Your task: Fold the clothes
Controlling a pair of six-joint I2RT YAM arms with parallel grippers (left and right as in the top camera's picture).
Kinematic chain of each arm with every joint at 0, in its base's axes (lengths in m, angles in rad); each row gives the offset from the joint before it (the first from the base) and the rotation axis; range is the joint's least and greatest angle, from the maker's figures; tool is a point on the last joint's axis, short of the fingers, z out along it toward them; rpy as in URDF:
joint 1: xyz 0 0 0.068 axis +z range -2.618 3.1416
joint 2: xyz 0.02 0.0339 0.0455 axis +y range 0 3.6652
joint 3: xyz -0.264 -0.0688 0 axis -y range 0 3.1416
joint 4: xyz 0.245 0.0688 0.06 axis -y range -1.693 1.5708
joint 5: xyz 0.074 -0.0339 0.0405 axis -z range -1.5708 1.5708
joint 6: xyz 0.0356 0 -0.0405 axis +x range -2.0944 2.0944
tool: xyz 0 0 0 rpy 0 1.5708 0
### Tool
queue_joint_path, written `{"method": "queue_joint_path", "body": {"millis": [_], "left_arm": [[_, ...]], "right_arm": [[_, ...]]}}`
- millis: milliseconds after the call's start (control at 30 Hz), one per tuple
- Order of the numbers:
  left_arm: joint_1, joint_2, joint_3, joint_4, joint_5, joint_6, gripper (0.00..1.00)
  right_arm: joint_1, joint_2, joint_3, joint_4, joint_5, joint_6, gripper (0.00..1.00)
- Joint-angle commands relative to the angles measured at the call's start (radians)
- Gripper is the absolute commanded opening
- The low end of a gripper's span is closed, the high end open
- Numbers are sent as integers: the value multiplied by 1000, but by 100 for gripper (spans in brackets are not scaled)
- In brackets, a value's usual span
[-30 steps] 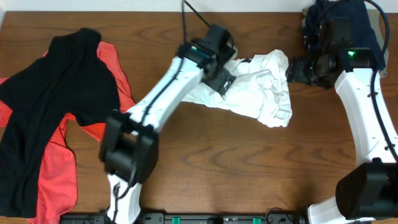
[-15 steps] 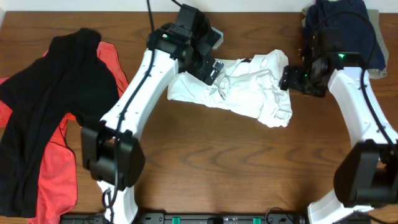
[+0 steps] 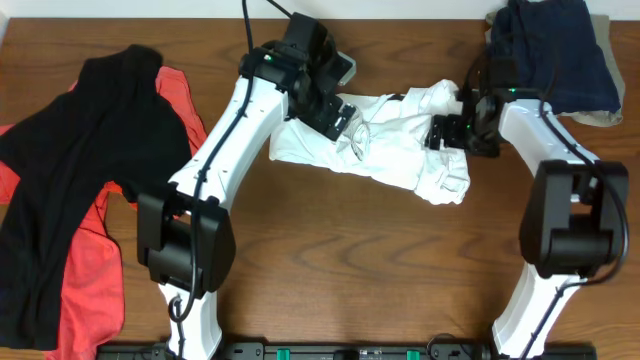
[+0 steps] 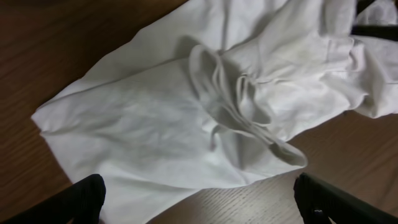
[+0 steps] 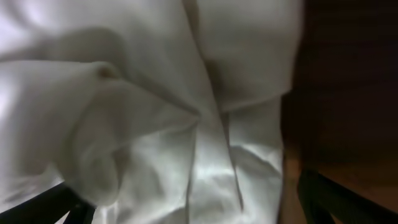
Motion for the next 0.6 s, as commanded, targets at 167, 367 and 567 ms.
{"method": "queue_joint_path", "body": {"millis": [167, 367, 567], "left_arm": [[65, -5, -1, -10, 8, 16, 98], [108, -5, -1, -9, -37, 15, 98], [172, -5, -1, -3, -133, 15, 99]], "right_arm": [[0, 48, -7, -25, -119, -23, 86], [2, 47, -6, -36, -188, -23, 28], [-18, 38, 10, -40, -193, -12, 1]]}}
